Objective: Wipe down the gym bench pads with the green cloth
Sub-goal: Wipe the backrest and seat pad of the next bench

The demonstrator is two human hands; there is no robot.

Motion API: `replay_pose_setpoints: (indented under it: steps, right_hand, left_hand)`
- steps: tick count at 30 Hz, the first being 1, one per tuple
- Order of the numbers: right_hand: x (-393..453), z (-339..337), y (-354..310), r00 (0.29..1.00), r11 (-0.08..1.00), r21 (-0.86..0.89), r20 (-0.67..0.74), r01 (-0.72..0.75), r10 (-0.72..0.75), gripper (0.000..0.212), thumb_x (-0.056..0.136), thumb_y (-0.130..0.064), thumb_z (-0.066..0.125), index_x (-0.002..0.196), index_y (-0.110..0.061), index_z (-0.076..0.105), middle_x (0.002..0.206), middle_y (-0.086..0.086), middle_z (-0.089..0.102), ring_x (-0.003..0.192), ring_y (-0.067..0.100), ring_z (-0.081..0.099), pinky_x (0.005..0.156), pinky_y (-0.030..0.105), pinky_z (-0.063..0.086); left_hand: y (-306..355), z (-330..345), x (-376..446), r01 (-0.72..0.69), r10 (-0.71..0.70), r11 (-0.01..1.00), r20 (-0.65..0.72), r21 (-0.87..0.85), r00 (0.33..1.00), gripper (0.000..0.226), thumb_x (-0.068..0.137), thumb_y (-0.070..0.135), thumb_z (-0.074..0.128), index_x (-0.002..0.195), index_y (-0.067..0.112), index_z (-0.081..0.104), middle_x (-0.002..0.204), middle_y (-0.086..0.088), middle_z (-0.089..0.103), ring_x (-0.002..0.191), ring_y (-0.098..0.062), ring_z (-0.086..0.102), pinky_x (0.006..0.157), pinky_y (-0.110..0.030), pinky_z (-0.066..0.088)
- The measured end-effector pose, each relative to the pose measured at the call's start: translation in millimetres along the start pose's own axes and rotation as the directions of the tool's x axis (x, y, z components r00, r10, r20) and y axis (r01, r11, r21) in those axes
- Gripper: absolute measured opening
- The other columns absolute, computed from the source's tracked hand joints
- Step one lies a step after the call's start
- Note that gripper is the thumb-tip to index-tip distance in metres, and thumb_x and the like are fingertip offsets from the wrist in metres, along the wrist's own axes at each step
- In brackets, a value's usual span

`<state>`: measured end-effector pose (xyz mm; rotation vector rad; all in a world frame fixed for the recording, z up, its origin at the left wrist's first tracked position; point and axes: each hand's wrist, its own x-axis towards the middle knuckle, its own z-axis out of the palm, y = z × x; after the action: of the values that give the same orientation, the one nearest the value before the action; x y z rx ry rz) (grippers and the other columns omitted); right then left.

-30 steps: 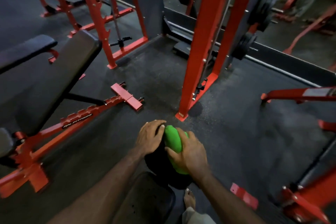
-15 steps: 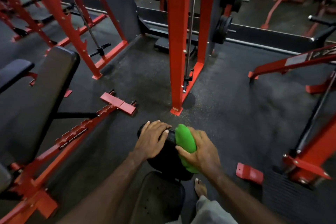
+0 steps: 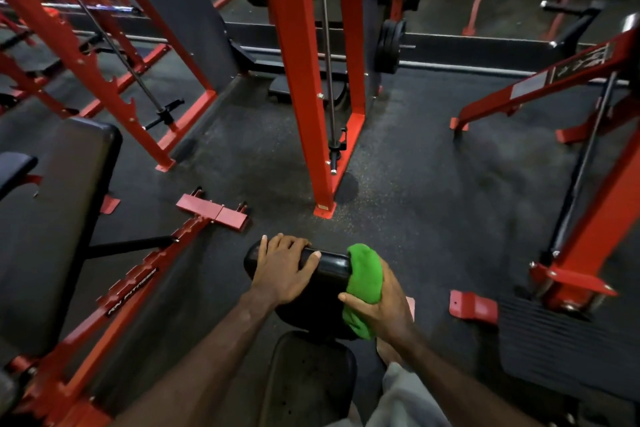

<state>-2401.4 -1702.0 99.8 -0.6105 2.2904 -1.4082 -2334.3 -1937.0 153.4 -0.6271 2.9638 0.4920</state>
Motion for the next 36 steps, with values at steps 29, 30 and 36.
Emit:
replay_pose_setpoints:
  steps: [29,30,36]
  right_hand:
    - [3.8,9.5,33.0,0.962,0.966,0.053,0.121,-0.252,0.244,0.106,0.046,-0.066,0.097,0.137,-0.041,0.049,0.12,-0.021,0.069,0.116,0.003,0.065,0.097,0.025,0.052]
    - [7.0,6.0,27.3,0.966,0.971,0.031,0.113,-0.238,0.234,0.108,0.047,-0.065,0.097,0.14,-0.041,0.048,0.121,-0.02,0.068,0.116,0.003,0.065,0.096,0.025,0.052]
    - [-0.2,15.3,21.5,0.982,0.977,0.104,0.014,-0.187,0.187,0.101,0.056,-0.049,0.101,0.142,-0.038,0.049,0.126,-0.023,0.065,0.116,-0.008,0.059,0.098,0.016,0.047]
  left_hand:
    - [35.8,4.2,-2.7,-0.204,0.199,0.979,0.139,0.019,0.97,0.077,0.074,0.081,0.045,0.139,0.041,0.046,0.137,0.015,0.053,0.135,-0.014,0.044,0.126,-0.044,0.013]
    - [36.7,4.4,-2.4,-0.202,0.198,0.979,0.131,0.015,0.971,0.076,0.073,0.081,0.046,0.139,0.041,0.047,0.136,0.015,0.054,0.134,-0.014,0.044,0.125,-0.044,0.013]
    - [37.1,6.3,-3.6,-0.196,0.193,0.981,0.119,0.006,0.974,0.076,0.071,0.079,0.048,0.137,0.04,0.049,0.134,0.015,0.055,0.132,-0.014,0.046,0.124,-0.044,0.015]
